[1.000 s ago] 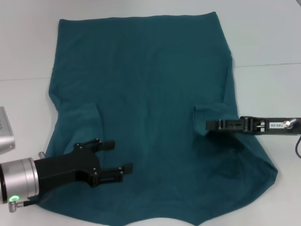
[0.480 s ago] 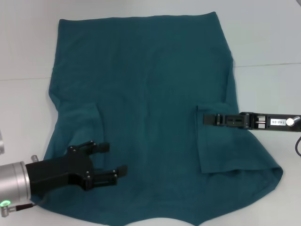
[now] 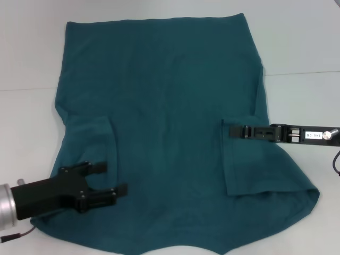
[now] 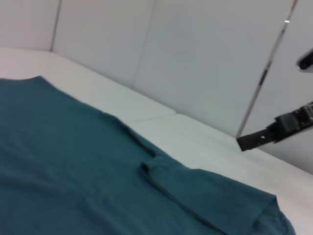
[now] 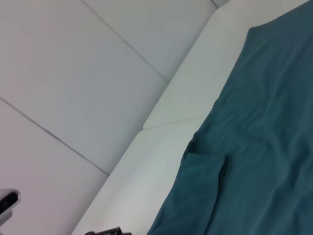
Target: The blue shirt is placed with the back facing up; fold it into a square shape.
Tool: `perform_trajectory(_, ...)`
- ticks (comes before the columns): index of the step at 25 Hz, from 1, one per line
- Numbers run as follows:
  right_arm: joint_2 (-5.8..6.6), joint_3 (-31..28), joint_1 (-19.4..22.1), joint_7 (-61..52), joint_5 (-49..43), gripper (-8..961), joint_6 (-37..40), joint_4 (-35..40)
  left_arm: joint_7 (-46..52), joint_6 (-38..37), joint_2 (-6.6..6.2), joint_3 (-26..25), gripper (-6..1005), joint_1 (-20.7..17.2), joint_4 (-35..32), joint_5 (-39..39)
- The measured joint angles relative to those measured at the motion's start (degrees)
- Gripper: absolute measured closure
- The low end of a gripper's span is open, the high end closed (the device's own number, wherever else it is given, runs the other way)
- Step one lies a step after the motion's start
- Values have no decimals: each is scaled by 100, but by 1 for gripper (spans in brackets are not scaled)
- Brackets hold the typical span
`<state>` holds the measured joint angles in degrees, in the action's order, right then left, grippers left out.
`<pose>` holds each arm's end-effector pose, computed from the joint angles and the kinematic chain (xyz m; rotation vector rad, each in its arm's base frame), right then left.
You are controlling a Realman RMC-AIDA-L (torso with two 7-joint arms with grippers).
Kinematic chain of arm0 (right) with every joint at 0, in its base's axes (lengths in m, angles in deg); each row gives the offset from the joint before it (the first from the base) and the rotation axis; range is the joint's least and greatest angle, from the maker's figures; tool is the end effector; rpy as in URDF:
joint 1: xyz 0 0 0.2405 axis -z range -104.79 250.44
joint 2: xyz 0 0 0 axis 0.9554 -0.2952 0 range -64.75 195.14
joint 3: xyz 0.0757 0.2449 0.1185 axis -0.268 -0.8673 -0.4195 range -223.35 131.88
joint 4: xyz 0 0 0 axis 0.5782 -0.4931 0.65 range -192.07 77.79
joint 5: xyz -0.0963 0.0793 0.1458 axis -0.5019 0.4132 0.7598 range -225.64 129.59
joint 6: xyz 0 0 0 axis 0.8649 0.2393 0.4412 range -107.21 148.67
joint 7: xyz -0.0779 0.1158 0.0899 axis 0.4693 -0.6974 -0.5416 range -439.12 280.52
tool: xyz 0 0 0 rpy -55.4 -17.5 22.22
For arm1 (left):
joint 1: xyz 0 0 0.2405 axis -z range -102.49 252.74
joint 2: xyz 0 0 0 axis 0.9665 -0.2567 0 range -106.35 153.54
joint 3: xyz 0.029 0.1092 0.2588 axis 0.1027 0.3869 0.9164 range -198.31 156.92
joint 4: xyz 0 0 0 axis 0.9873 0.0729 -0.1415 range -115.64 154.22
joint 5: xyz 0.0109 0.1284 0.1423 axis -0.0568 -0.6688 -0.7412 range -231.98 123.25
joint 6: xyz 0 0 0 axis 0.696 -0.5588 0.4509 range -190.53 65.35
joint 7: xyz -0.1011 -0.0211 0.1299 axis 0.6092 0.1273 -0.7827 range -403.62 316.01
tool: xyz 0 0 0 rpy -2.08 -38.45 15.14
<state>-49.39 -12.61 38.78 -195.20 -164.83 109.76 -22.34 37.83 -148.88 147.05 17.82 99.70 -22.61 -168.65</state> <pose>0.2672 0.3630 0.0029 -2.4468 1.4787 0.8336 -0.2782 0.3151 -0.0466 -2.6099 -0.7773 -0.7157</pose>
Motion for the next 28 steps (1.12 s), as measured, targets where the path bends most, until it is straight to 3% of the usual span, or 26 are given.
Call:
perform_trajectory(7, -37, 3, -6, 25, 5, 33, -83, 0, 539, -22, -63, -179, 94, -241, -354, -112)
perform_trajectory(12, -47, -16, 5, -6, 4, 34, -209, 0, 1194, 4, -120, -721, 95, -284, -455, -434)
perform_trajectory(28, 24, -31, -6, -40, 0, 34, -340, 48, 2397, 46, -192, -1474, 96, -430, -767, -1582)
